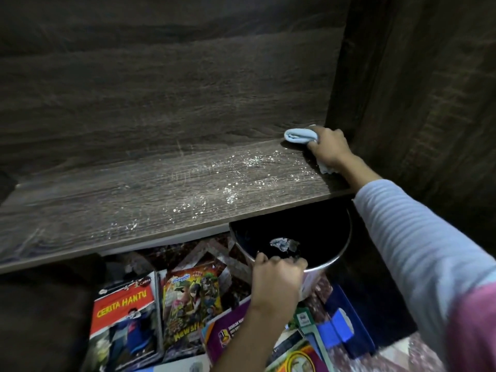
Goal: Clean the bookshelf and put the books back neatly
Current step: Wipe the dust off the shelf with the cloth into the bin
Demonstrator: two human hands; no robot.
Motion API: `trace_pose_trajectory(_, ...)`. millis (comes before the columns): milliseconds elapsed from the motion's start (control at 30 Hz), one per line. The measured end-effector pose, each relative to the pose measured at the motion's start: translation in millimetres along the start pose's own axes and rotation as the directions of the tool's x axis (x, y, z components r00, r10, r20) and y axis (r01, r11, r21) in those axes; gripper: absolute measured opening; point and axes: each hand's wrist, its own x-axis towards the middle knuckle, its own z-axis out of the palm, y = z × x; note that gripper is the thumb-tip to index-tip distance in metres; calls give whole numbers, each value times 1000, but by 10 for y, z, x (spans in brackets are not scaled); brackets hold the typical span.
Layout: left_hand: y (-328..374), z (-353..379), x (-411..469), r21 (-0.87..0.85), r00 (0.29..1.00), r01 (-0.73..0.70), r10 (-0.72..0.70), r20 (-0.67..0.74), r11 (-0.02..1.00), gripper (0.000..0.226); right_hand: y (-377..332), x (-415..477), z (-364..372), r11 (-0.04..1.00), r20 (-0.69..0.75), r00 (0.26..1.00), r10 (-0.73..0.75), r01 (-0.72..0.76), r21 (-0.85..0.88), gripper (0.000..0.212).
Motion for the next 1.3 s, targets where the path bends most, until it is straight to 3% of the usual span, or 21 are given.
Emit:
trace_pose_trajectory(200,-34,-20,38,-12,1000,-3,3,-9,1000,42,-114,-188,-36,946,79,966,-246,221,238,31)
trace_pose_trajectory(267,-24,-47,48,-3,999,0,0,-36,1000,26,-122,-241,-89,914,118,953,-281,228,336,25)
trace_pose_trajectory(333,-8,-60,55,1,998,2,-2,-61,1000,14,-78,-272,-176,875,54,960,-274,226,428,27)
trace_pose_trajectory(400,-10,-56,60,0,998,-2,2,-62,1000,13,20,-277,-261,896,-72,974,-213,225,383,34)
trace_pose_trajectory(467,-16,-31,55,5,999,-5,6,-37,1000,26,142,-265,-276,953,-119,979,-166,191,234,36)
trace_pose_trajectory(533,-24,-31,51,5,1000,7,-7,-17,1000,41,200,-277,-196,989,-46,989,-138,140,48,40)
trace_pose_trajectory(600,-20,-31,59,0,999,18,-18,-31,1000,44,168,-328,-102,993,10,993,-113,114,-32,44)
trace_pose_trajectory(700,-19,-19,71,-15,999,21,-22,-28,1000,38,43,-427,-74,994,11,995,-97,96,51,43)
trace_pose_trajectory(800,-18,-5,80,-12,998,0,0,-59,1000,14,-15,-537,-58,980,47,984,-173,167,107,40)
trace_pose_trajectory(1000,52,-81,75,22,999,3,-2,-52,1000,12,-57,-861,-73,910,89,957,-275,229,347,37)
trace_pose_trajectory(1067,71,-109,65,14,999,16,-15,-42,1000,22,-95,-985,-103,876,104,948,-299,230,423,41)
trace_pose_trajectory(1133,82,-146,66,28,998,20,-18,-55,999,12,-113,-1086,-115,828,110,940,-324,225,514,32)
trace_pose_trajectory(1300,95,-181,33,23,999,41,-41,-6,999,8,-134,-1205,-286,727,104,956,-276,137,673,31)
